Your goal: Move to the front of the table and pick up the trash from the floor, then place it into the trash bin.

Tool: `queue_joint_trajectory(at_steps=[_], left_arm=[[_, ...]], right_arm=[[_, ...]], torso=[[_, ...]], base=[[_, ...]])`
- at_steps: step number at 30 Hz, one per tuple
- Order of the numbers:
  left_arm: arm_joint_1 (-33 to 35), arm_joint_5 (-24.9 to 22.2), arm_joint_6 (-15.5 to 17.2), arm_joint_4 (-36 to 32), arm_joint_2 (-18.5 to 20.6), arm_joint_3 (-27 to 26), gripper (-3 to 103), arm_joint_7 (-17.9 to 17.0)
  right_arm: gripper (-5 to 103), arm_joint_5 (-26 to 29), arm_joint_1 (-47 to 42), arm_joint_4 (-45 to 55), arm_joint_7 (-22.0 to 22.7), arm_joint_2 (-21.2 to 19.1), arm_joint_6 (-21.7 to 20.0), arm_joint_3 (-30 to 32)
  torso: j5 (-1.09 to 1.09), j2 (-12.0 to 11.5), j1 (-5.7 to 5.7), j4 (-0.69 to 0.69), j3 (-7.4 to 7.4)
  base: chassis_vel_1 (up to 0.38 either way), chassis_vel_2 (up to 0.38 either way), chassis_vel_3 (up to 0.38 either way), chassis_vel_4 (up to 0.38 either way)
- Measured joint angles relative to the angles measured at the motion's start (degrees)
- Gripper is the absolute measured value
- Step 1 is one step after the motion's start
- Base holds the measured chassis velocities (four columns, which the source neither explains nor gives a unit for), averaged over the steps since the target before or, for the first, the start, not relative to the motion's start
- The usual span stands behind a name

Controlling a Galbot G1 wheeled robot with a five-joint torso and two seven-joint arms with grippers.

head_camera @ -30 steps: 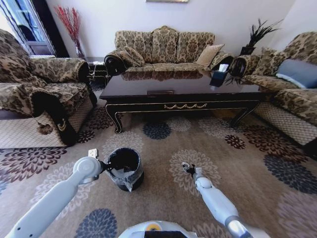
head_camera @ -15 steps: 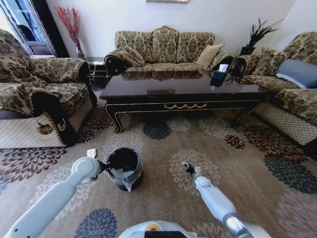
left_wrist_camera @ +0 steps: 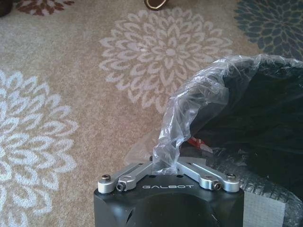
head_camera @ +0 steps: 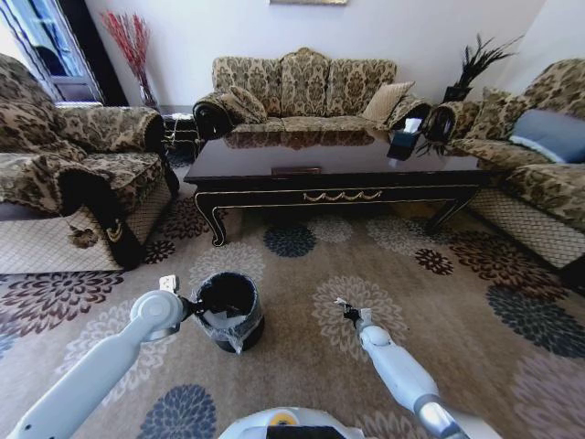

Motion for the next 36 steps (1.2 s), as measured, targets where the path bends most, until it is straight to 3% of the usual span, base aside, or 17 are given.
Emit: queue_joint_trajectory(at_steps=[6, 17, 24, 36], left_arm=[[0.24, 0.47, 0.00, -0.27, -0.68, 0.00, 0, 0.00], [-4.38, -0.20, 0.00, -0.95, -2.23, 3.73, 0, -0.67], [-11.37, -0.54, -0.05, -0.30, -3.82, 10.98, 0, -1.47], [-24.08, 0.12, -0.53, 5.59, -12.82, 25.77, 0, -2.58]], right_arm=[[0, 0.86, -2.66, 4.90, 0.52, -1.20, -1.14, 0.83], [0, 6.05, -12.51, 28.12, 3.59, -8.68, -5.90, 6.74], [0, 6.46, -22.01, 40.01, 3.76, -12.59, -6.10, 13.42], [0, 7.69, -37.50, 58.17, 3.25, -14.46, -5.43, 26.08]], torso=[[0.01, 0.00, 0.00, 0.00, 0.00], [-0.01, 0.00, 0.00, 0.01, 0.00], [0.00, 0.00, 0.00, 0.00, -0.01], [0.02, 0.00, 0.00, -0.01, 0.00]], base=[[0.000, 0.000, 0.000, 0.000], [0.000, 0.000, 0.000, 0.000], [0.000, 0.000, 0.000, 0.000], [0.000, 0.000, 0.000, 0.000]])
